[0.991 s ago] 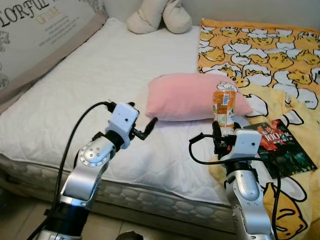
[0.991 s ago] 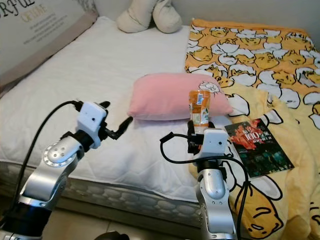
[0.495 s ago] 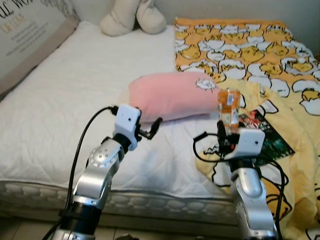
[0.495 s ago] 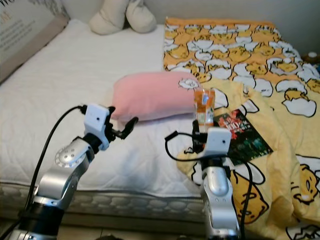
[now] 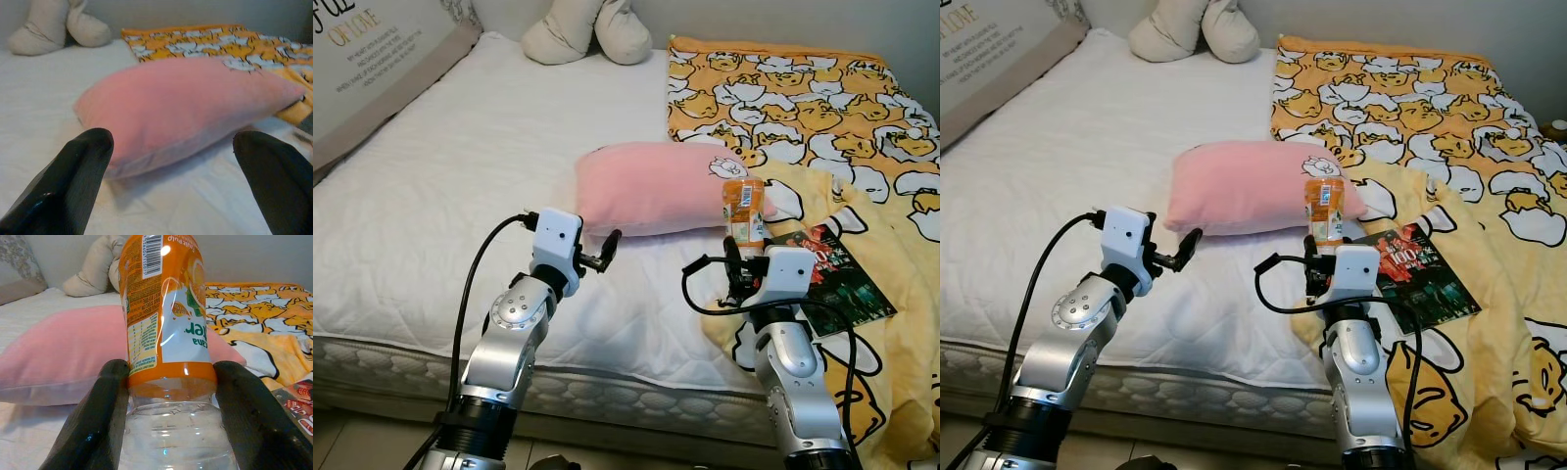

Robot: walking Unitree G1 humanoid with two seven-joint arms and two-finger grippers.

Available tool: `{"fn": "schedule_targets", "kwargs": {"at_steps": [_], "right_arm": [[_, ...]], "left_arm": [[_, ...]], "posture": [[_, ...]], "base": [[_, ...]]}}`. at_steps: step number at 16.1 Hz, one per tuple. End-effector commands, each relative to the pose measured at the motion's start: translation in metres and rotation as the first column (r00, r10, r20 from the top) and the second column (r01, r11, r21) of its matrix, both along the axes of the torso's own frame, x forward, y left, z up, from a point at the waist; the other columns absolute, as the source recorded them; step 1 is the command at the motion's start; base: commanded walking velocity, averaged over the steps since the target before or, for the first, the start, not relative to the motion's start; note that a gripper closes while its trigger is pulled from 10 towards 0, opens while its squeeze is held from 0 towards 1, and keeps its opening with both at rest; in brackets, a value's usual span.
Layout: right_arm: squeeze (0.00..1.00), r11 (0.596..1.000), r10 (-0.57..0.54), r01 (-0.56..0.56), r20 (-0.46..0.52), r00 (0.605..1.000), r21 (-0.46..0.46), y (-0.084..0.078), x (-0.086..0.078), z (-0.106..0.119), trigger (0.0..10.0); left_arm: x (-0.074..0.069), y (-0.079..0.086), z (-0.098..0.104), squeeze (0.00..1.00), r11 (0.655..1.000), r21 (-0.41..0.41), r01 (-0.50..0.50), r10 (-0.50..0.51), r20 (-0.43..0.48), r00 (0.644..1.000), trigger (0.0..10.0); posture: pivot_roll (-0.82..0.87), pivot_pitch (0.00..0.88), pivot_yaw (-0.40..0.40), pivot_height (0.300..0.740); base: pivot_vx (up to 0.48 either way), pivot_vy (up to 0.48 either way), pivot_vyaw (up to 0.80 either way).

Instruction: Clean up the room

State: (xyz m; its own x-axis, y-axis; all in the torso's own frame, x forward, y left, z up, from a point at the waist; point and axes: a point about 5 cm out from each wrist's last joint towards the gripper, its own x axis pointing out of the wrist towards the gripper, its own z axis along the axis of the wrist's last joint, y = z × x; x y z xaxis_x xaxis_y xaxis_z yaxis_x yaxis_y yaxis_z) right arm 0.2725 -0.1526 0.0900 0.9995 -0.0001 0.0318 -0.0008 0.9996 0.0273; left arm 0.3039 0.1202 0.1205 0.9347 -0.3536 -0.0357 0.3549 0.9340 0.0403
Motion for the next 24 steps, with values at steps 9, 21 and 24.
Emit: {"fn": "schedule_targets", "kwargs": {"at_steps": [9, 21, 24], "right_arm": [[0.0, 1.0, 0.014, -0.014, 0.006, 1.0, 0.025, 0.007, 0.008, 0.002, 0.0], [0.0, 1.0, 0.015, -0.015, -0.005, 1.0, 0.024, 0.005, 0.009, -0.003, 0.0], [0.0, 1.0, 0.017, -0.017, -0.009, 1.0, 0.025, 0.006, 0.009, -0.005, 0.0]], "left_arm": [[0.004, 0.008, 0.005, 0.0, 0.995, -0.011, -0.1, 0.101, 0.036, 0.994, 10.0], [0.003, 0.004, 0.009, 0.0, 0.996, 0.036, -0.084, 0.082, 0.07, 0.994, 10.0], [0.003, 0.005, 0.009, 0.0, 0.996, 0.046, -0.083, 0.079, 0.073, 0.994, 10.0]], "posture": [[-0.02, 0.0, 0.004, 0.736], [-0.01, 0.0, 0.003, 0.736], [-0.01, 0.0, 0.004, 0.736]], "base": [[0.0, 0.0, 0.0], [-0.204, 0.0, 0.0], [-0.296, 0.0, 0.0]]}}
